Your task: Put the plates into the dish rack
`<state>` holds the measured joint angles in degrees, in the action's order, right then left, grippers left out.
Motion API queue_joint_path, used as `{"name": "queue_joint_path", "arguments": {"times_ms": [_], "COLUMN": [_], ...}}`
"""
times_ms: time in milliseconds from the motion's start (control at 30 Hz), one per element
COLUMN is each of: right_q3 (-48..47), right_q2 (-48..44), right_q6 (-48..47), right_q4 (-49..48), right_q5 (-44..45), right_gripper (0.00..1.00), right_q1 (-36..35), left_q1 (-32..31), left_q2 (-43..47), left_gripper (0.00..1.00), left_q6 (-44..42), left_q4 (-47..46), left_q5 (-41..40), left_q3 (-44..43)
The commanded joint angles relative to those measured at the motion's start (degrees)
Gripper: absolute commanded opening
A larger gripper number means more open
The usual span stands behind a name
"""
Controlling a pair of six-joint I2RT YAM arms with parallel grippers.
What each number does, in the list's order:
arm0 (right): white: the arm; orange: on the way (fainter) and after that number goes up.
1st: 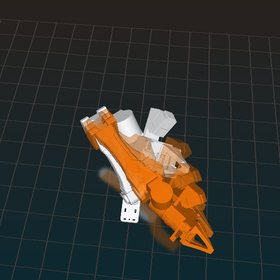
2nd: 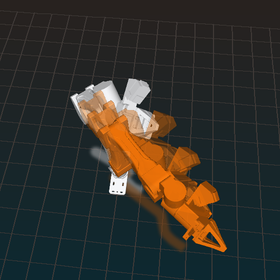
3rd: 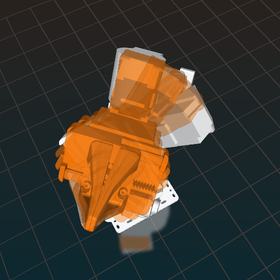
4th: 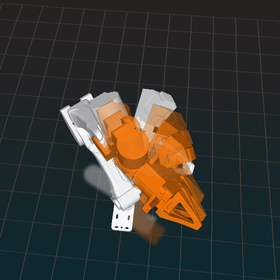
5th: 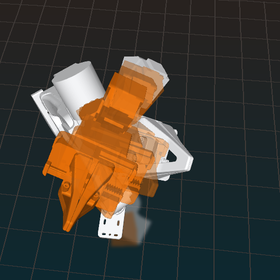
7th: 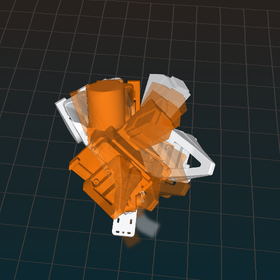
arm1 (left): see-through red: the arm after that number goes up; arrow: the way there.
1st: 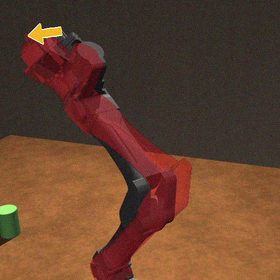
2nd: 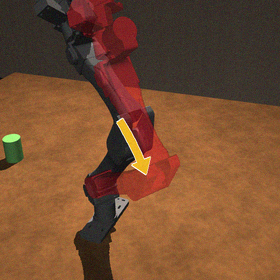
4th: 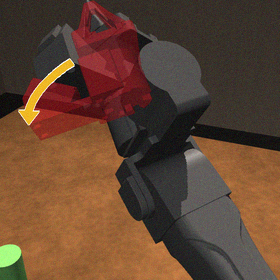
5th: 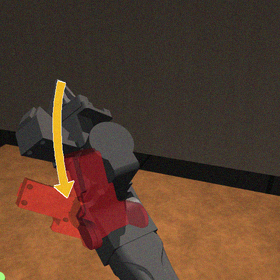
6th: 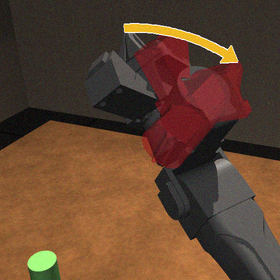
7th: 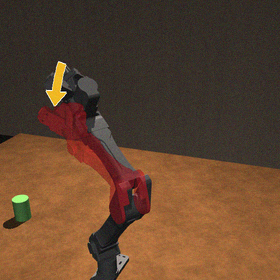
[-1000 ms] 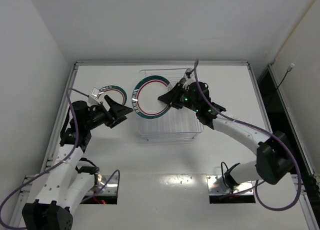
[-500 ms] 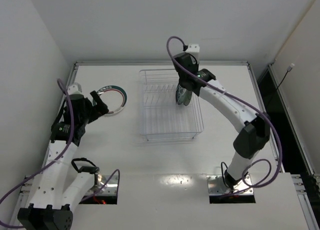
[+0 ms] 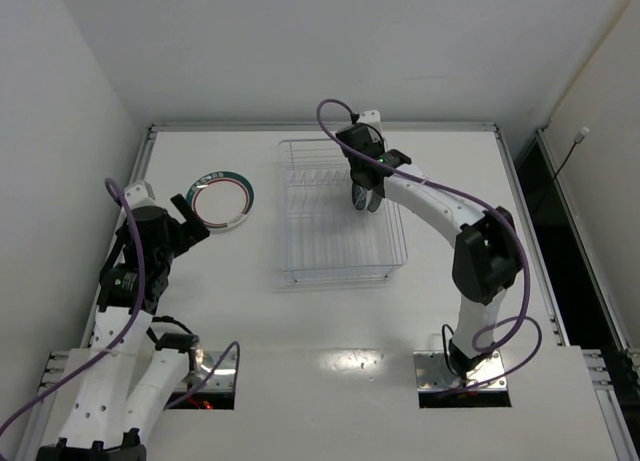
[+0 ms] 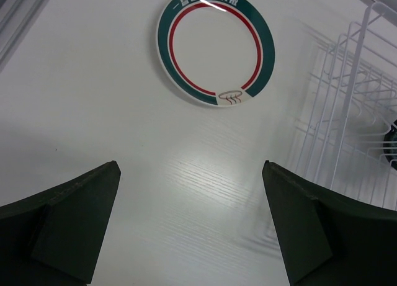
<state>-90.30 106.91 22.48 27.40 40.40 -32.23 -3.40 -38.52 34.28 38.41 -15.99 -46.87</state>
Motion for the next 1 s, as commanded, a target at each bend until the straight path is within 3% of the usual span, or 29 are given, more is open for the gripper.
{"name": "queue_joint_path", "arguments": {"times_ms": [0, 200, 500, 967], "right_q3": [2.41, 4.78, -1.63, 6.27], "right_q2": [-1.96, -8.29, -10.41, -8.31], "right_q6": [0.11, 0.20, -2.27, 1.34], "right_q4": [-4.28, -7.09, -6.92, -10.08], "right_q5": [0.99, 4.94, 6.62, -3.22], "right_gripper": [0.00, 0.00, 0.00, 0.00], "right_q1": [0.76, 0.15, -0.91, -0.91], "left_q1": [-0.73, -0.73, -0.73, -0.73], "left_q2": [-0.24, -0.24, -0.76, -0.76], "left_gripper": [0.99, 0.99, 0.99, 0.99], "left_q6": [-0.88, -0.88, -0.88, -0.88], "left_q4": [-1.68, -1.68, -1.68, -1.68], "left_q5": [-1.15, -1.15, -1.15, -1.15], "left_q3": [-0.50, -0.50, -0.50, -0.50]}}
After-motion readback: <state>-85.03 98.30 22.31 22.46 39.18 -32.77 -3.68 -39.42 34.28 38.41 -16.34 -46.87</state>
